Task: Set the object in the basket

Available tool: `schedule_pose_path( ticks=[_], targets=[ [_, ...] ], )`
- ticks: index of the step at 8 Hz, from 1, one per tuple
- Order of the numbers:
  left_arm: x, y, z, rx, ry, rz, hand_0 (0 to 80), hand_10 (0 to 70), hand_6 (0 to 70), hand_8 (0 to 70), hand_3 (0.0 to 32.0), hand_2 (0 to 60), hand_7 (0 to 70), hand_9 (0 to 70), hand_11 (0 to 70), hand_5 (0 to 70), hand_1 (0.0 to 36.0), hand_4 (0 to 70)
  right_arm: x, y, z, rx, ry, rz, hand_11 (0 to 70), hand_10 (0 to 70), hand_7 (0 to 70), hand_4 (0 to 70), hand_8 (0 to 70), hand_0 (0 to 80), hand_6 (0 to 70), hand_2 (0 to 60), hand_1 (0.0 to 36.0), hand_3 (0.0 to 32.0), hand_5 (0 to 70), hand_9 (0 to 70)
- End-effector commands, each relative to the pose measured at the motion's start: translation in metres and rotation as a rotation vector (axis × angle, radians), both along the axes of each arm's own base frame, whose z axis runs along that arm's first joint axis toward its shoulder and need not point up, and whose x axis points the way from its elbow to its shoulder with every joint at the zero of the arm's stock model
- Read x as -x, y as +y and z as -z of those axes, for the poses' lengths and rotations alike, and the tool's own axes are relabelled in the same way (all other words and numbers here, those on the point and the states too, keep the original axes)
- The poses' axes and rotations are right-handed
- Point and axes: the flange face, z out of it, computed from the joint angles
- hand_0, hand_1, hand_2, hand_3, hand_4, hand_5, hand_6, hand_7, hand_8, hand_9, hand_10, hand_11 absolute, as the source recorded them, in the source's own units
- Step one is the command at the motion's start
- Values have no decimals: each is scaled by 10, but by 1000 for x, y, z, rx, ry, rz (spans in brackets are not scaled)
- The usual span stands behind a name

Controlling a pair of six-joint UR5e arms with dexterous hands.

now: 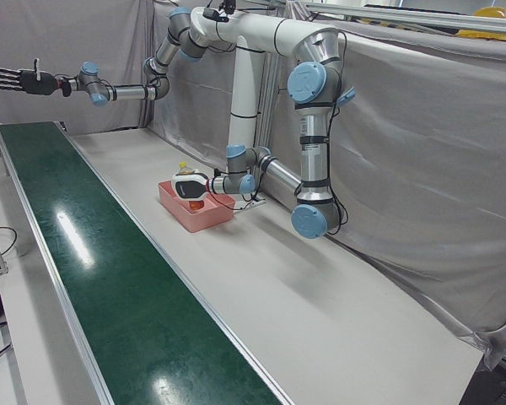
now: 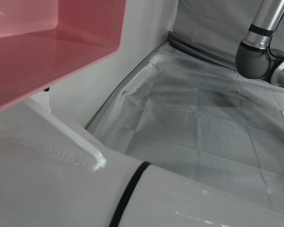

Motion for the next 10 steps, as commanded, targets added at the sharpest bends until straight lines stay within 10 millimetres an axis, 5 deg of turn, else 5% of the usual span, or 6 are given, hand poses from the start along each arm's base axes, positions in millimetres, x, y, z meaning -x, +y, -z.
schedule_pose_path(
  ticks=[1, 2, 3, 5, 8, 10],
  targets=[
    [26, 6, -12, -6, -41, -32, 563, 200, 53, 204, 0, 512, 146, 279, 317, 579, 299, 133, 1, 0, 0, 1, 0, 1, 0, 0, 0, 0, 0, 0, 0, 0, 0, 0, 0, 0],
    [40, 7, -7, -5, -46, -27, 629, 164, 0, 185, 0, 104, 51, 237, 266, 470, 251, 76, 0, 0, 0, -1, 0, 0, 0, 0, 0, 0, 0, 0, 0, 0, 0, 0, 0, 0],
    [47, 6, -6, -5, -47, -23, 770, 107, 0, 147, 0, 0, 25, 183, 184, 322, 206, 74, 0, 0, 0, 1, 0, 0, 0, 0, 0, 0, 0, 0, 0, 0, 0, 0, 0, 0],
    [49, 5, -6, -5, -47, -20, 800, 23, 0, 39, 58, 0, 0, 30, 65, 133, 110, 0, 0, 0, 0, 1, 0, 1, 0, 0, 0, 0, 0, 0, 0, 0, 0, 0, 0, 0],
    [56, 0, -2, -4, -36, -8, 800, 0, 0, 8, 70, 0, 0, 0, 28, 110, 94, 0, 0, 0, 0, 1, 0, 0, 0, 0, 0, 0, 0, 0, 0, 0, 0, 0, 0, 0],
    [117, -25, 22, -10, -14, 72, 736, 0, 0, 2, 68, 0, 0, 0, 14, 99, 58, 0, 0, 0, 0, 1, 0, 0, 0, 0, 0, 0, 0, 0, 0, 0, 0, 0, 0, 0]
  ],
)
